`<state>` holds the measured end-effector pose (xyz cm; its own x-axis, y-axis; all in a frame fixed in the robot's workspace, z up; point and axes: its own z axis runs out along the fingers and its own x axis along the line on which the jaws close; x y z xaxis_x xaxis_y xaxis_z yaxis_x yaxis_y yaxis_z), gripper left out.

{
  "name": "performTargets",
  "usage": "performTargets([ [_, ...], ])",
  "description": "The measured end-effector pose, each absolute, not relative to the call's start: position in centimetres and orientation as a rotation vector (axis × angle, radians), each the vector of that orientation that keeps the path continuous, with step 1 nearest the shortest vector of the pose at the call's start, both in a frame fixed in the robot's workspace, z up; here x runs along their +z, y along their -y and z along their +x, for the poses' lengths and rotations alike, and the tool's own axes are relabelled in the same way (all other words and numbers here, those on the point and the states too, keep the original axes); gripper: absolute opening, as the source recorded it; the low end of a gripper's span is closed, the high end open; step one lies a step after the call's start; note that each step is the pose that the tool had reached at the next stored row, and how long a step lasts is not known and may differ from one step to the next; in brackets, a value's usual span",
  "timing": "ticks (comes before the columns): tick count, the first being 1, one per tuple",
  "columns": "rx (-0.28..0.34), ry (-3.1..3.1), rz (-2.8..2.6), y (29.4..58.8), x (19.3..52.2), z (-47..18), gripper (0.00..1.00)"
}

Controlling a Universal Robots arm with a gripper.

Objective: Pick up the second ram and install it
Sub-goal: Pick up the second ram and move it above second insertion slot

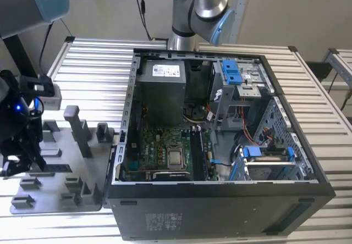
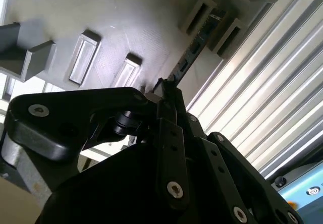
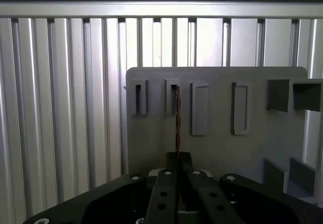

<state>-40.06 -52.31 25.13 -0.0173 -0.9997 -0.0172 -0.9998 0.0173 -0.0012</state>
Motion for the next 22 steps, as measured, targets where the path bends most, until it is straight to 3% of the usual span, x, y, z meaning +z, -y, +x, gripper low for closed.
performTargets([
  [22,0.018,-2.231,-2.193,52.3,28.4,-40.1,0.14],
])
